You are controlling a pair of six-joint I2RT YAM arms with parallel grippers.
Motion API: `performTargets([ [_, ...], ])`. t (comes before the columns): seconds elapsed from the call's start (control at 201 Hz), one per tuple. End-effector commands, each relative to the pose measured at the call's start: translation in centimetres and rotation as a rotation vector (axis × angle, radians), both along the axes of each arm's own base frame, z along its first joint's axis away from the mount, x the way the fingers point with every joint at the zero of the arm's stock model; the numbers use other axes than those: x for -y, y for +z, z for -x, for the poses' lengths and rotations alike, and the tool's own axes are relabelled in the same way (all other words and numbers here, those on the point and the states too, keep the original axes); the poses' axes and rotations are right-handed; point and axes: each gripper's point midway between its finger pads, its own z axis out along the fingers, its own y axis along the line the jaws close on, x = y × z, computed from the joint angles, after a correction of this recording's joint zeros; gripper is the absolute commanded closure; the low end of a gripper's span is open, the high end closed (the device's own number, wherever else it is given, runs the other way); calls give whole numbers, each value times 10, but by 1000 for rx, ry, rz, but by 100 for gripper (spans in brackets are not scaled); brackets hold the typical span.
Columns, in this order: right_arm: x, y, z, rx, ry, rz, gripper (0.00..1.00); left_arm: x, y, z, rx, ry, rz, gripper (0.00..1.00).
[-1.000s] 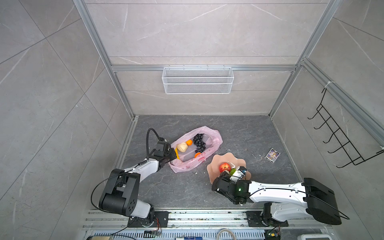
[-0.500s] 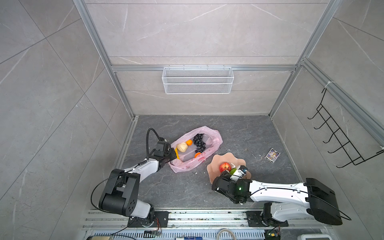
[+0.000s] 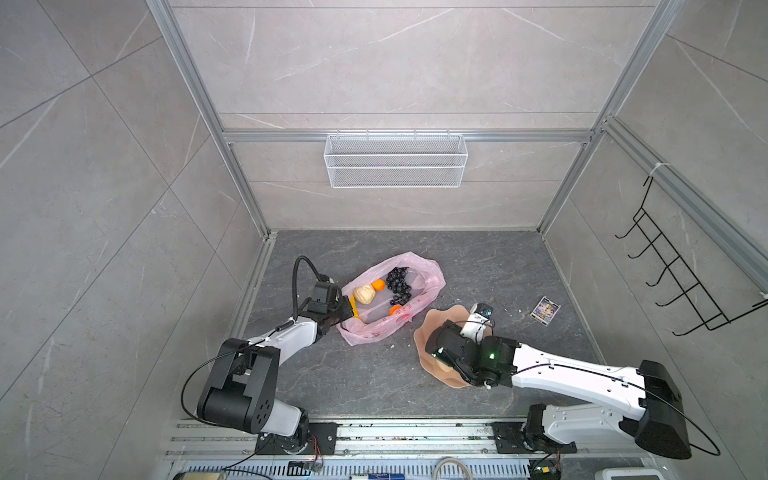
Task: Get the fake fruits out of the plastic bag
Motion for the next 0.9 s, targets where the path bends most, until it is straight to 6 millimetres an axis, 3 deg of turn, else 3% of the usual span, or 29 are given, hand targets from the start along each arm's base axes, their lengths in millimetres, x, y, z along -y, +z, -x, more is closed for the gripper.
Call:
performTargets([
  [0.0, -21, 7, -14, -41, 191, 83, 27, 5, 21, -6, 71, -31, -10, 100],
  [0.105, -45, 7, -32, -92, 274, 63, 27, 7, 23, -4, 75, -40, -18, 100],
  [0.334, -129, -4, -61, -156, 501, 26, 27, 2, 27, -2, 72, -30, -58, 100],
  [0.513, -176, -30, -77, -213, 595, 13, 29, -1, 35, 1, 63, -33, -121, 86],
  [0.677, -199, -55, -84, -258, 619, 6, 30, -6, 50, 5, 93, -23, -217, 69],
  [0.891, -198, -83, -87, -298, 596, 32, 30, 1, 72, 6, 215, -74, -249, 46],
])
